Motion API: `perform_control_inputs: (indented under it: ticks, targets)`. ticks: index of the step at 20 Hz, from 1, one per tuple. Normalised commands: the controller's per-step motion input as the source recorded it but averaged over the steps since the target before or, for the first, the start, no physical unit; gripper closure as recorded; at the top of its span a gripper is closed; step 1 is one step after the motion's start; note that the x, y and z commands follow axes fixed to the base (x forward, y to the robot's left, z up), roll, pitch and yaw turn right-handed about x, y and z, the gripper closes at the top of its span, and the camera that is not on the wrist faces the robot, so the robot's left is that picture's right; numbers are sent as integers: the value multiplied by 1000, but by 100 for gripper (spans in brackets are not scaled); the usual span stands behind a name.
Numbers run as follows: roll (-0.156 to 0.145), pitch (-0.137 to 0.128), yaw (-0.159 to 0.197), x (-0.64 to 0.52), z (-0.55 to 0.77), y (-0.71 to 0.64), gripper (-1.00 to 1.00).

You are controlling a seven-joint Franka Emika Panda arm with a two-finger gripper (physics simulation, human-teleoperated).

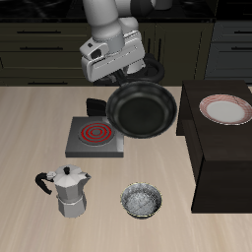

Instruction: Place the frypan on the top layer of the shelf

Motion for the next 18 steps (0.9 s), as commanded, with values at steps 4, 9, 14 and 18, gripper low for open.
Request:
perform_control_inputs:
  ticks: [4, 9, 14, 18]
  targets:
    - [47, 2, 118, -32, -88, 87, 100]
    - [-7, -19, 81, 14, 15, -86, 100]
    - [-46, 10, 63, 64, 24, -292, 100]
    - [4, -21, 64, -30, 79, -287, 100]
